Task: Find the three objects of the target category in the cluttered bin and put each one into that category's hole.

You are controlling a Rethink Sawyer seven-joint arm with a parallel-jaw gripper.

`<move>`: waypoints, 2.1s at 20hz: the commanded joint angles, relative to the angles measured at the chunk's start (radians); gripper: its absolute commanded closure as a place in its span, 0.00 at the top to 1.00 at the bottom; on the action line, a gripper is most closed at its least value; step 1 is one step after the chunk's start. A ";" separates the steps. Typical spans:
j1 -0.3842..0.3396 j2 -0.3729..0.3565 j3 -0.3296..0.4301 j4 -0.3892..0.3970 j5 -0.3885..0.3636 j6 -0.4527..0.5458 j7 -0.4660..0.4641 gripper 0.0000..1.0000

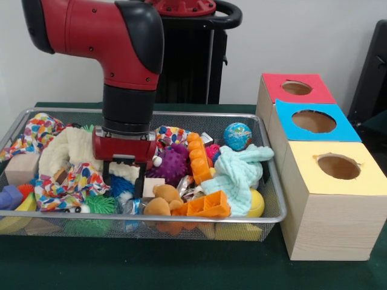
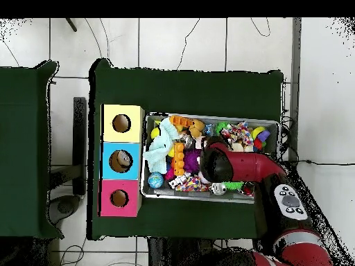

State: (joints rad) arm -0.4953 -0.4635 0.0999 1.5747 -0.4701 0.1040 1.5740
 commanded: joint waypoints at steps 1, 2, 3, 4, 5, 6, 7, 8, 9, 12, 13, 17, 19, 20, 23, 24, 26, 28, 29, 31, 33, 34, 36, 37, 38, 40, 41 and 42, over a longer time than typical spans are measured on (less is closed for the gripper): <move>-0.026 0.009 0.167 0.061 -0.049 -0.028 0.047 1.00; -0.042 0.007 0.189 0.070 -0.049 -0.027 0.044 1.00; -0.065 0.008 0.217 0.082 -0.048 -0.023 0.039 1.00; -0.090 0.009 0.249 0.095 -0.046 -0.020 0.034 1.00; -0.113 0.011 0.277 0.107 -0.045 -0.021 0.033 1.00; -0.126 0.011 0.295 0.114 -0.044 -0.027 0.037 1.00; -0.136 0.010 0.307 0.121 -0.047 -0.041 0.044 1.00; -0.145 0.008 0.319 0.128 -0.050 -0.055 0.052 1.00; -0.151 0.008 0.327 0.135 -0.057 -0.078 0.063 1.00; -0.154 0.004 0.332 0.141 -0.072 -0.122 0.079 1.00; -0.153 0.004 0.331 0.141 -0.075 -0.126 0.080 1.00; -0.121 -0.001 0.291 0.120 -0.083 -0.133 0.083 1.00; -0.088 -0.002 0.246 0.097 -0.087 -0.130 0.082 1.00; -0.074 -0.004 0.227 0.090 -0.089 -0.138 0.085 1.00; -0.039 -0.008 0.179 0.073 -0.087 -0.154 0.100 1.00; -0.028 -0.006 0.166 0.066 -0.085 -0.155 0.103 1.00; 0.003 0.000 0.126 0.047 -0.076 -0.145 0.108 1.00; 0.042 0.018 0.076 0.015 -0.068 -0.101 0.099 1.00; 0.059 0.029 0.053 -0.005 -0.061 -0.085 0.100 1.00; 0.089 0.045 0.013 -0.027 -0.053 -0.070 0.103 1.00; 0.099 0.051 -0.001 -0.041 -0.048 -0.058 0.099 1.00; 0.101 0.052 -0.003 -0.046 -0.047 -0.052 0.095 1.00; 0.097 0.050 -0.004 -0.051 -0.051 -0.044 0.084 1.00; 0.102 0.045 -0.008 -0.054 -0.049 -0.039 0.082 1.00; 0.105 0.041 -0.011 -0.054 -0.049 -0.039 0.081 1.00; 0.131 0.052 -0.050 -0.074 -0.045 -0.059 0.096 1.00; 0.137 0.061 -0.063 -0.082 -0.044 -0.072 0.101 1.00; 0.138 0.065 -0.066 -0.085 -0.045 -0.080 0.102 1.00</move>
State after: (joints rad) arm -0.3770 -0.4529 0.0761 1.5757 -0.5099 -0.0027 1.5740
